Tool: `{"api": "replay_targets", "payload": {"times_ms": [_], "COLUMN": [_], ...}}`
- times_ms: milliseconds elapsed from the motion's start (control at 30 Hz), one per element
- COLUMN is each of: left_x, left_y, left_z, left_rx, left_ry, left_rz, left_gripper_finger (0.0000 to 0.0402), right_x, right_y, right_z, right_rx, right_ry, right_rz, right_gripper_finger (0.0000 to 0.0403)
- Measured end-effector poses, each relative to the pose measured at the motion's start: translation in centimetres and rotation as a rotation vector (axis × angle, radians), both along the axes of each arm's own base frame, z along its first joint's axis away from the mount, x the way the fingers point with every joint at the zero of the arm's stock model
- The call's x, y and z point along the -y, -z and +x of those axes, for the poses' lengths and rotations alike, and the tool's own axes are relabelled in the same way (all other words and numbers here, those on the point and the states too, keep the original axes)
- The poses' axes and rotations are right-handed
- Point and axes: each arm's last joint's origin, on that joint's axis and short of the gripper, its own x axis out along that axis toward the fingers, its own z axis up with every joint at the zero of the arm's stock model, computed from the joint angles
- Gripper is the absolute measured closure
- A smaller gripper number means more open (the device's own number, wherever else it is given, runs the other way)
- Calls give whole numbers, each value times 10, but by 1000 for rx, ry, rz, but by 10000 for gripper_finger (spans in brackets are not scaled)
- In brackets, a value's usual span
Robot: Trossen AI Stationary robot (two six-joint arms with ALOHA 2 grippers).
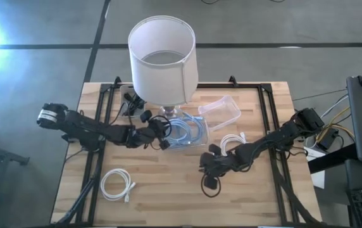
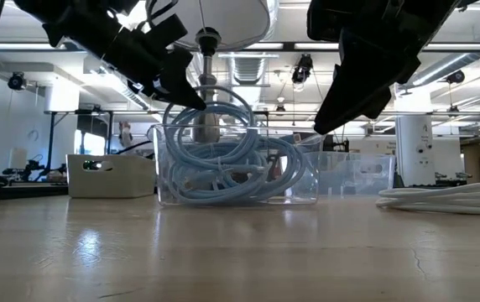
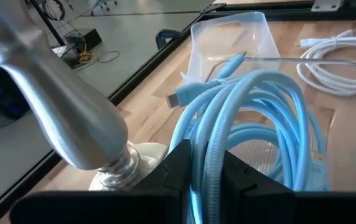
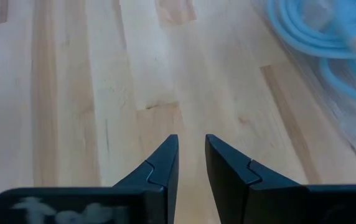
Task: Pick & Place USB Port
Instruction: Put the blue hdmi cable into the left transparent bin, then put the right white hdmi cable into the right transparent bin
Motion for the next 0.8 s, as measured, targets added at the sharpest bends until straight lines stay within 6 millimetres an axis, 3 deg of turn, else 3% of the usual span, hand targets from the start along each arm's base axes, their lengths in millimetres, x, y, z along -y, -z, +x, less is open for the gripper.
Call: {"api": "replay_targets", "payload": {"times_ms": [167, 533, 800], "left_x": [-4, -8, -5], "left_y": [1, 0, -7], "left_z": [1, 1, 4], "left_rx": [-8, 2, 57], "left_ry": [21, 17, 36], "left_rz": [-20, -26, -39], "left_gripper_finger": [341, 245, 230], "right_x": [1, 2, -1], "right_y": [1, 1, 3], "right_z": [-1, -1, -4], "right_rx": [10, 19, 2], "right_ry": [29, 45, 32], "right_rz": [-32, -50, -58], "right_gripper_finger": [324, 312, 313]}}
